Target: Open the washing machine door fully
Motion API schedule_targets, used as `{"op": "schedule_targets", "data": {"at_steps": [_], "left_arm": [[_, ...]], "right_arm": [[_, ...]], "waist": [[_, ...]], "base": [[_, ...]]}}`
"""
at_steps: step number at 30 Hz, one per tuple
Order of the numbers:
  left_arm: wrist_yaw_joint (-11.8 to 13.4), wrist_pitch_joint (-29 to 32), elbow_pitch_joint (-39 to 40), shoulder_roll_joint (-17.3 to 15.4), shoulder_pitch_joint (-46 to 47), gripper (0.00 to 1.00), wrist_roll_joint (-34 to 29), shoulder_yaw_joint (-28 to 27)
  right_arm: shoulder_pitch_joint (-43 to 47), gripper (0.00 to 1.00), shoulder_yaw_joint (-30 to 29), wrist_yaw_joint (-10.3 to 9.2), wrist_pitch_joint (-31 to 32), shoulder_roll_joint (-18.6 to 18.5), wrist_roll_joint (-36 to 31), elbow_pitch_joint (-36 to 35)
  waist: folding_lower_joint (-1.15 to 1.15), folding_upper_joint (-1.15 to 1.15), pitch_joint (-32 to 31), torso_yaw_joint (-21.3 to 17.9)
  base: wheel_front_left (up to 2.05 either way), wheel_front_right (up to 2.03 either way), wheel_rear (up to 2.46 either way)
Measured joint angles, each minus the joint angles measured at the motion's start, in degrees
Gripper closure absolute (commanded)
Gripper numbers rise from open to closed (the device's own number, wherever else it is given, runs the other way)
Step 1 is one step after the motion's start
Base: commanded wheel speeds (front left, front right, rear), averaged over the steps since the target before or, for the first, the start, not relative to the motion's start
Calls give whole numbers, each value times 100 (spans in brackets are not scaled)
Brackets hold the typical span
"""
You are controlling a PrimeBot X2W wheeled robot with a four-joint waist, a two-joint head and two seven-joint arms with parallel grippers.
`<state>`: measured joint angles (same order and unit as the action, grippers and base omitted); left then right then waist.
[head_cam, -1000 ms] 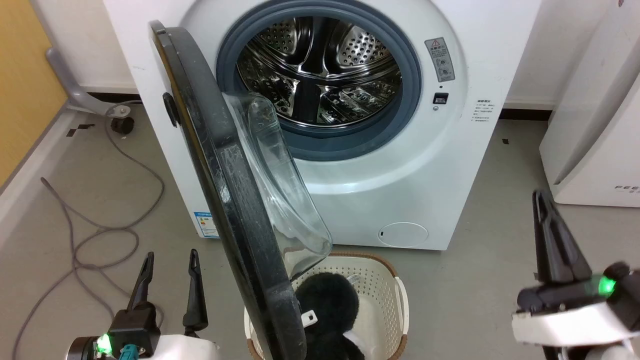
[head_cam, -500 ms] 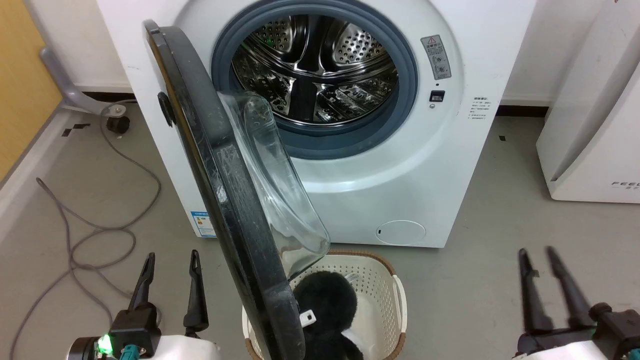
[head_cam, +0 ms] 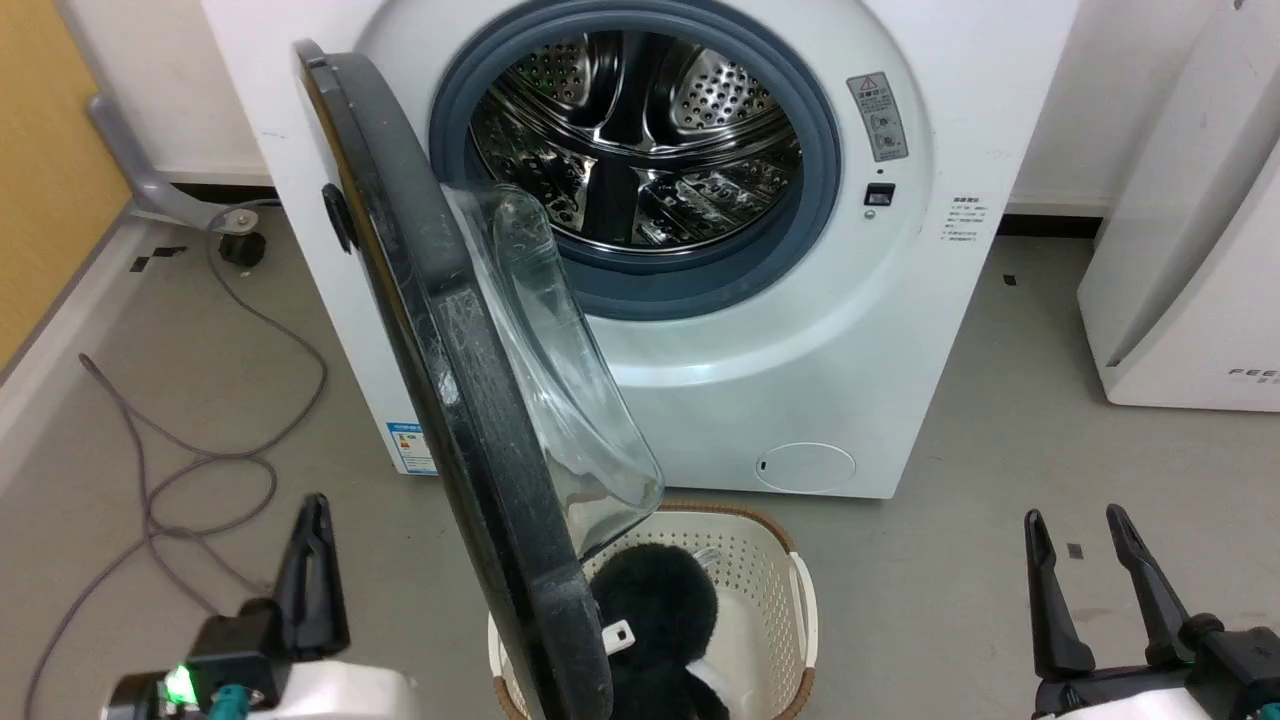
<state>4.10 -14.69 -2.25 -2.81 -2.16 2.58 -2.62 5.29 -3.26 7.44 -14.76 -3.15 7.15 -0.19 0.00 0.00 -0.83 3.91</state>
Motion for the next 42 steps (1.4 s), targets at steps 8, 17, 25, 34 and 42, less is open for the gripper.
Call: {"op": "schedule_targets", "data": {"at_steps": [8,17,25,34,42], "left_arm": [[-40,-1,810,-43,405,100,-36,-162],[-314,-7,2085,-33,836,100,-103,277],[-520,-7,2696,-25,976,100,-215,1060],[-769,-7,2933,-26,974,100,-400,2039],[-971,-7,2754,-57,730,100,-427,3077]], "right_arm": [[4,0,10,0,0,2,47,4],[14,0,27,0,0,3,51,3],[19,0,33,0,0,3,51,4],[38,0,24,0,0,3,51,9],[43,0,10,0,0,4,51,16]], "waist": [[0,0,-32,59],[0,0,-57,86],[0,0,-89,103],[0,0,-141,169],[0,0,-159,344]], "base": [[0,0,0],[0,0,0],[0,0,0],[0,0,0],[0,0,0]]}}
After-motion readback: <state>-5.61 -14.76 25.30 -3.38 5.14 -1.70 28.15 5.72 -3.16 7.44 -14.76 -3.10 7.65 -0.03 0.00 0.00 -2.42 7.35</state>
